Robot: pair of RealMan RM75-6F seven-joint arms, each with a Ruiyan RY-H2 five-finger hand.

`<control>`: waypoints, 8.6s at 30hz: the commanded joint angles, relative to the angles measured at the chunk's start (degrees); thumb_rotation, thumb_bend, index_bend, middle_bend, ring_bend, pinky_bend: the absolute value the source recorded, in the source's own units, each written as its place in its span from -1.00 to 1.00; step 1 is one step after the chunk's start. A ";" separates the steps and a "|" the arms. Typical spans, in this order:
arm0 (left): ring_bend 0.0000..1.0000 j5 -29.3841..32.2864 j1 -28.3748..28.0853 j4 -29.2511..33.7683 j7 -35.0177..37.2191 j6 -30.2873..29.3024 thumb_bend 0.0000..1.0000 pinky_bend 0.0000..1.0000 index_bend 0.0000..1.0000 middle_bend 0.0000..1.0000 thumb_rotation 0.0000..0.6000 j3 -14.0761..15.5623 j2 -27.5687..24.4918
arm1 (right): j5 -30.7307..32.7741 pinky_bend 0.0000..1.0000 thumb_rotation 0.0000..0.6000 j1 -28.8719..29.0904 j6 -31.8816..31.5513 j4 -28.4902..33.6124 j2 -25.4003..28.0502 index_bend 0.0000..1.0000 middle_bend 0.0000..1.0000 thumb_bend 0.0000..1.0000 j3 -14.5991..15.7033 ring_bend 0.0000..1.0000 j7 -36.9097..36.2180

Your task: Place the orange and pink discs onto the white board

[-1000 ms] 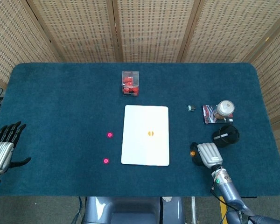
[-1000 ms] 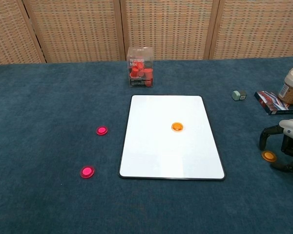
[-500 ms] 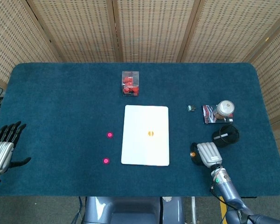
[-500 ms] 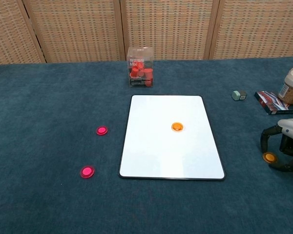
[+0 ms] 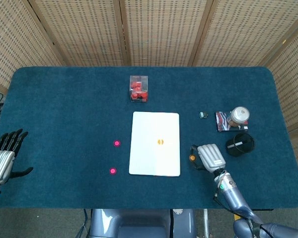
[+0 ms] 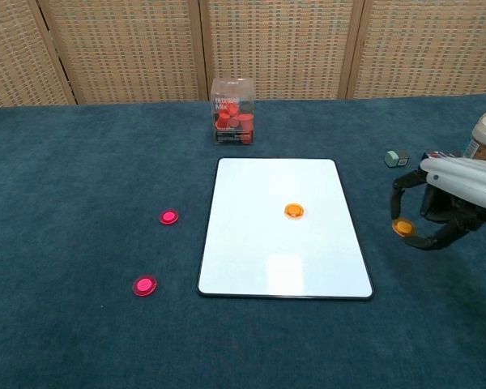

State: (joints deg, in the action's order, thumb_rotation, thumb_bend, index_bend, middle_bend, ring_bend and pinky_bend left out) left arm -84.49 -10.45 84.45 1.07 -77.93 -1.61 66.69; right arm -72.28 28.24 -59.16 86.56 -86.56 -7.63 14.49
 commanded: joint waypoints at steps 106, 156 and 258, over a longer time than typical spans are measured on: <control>1.00 7.61 -31.94 -13.01 -19.37 29.71 -0.59 0.77 -0.08 1.00 1.00 -7.52 25.84 | -21.94 -1.00 1.00 -18.03 -31.85 -15.45 8.56 -1.00 -1.00 -1.00 8.12 -1.00 -24.53; 1.00 16.37 -37.14 -20.56 -24.23 33.31 -0.39 0.77 -0.19 1.00 1.00 -6.69 33.38 | -22.23 -1.00 1.00 -18.40 -30.50 -14.95 9.19 -1.00 -1.00 -1.00 6.99 -1.00 -25.75; 1.00 -14.35 -28.69 -13.11 -5.18 16.92 -0.31 0.77 -0.31 1.00 1.00 10.80 22.29 | -21.54 -1.00 1.00 -18.15 -28.27 -14.74 8.96 -1.00 -1.00 -1.00 6.54 -1.00 -24.63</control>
State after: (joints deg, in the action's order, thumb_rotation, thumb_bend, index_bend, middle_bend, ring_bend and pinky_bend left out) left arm -98.79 -39.16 71.44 -4.10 -61.05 9.27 88.88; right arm -93.81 10.10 -87.43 71.82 -77.60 -1.09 -10.15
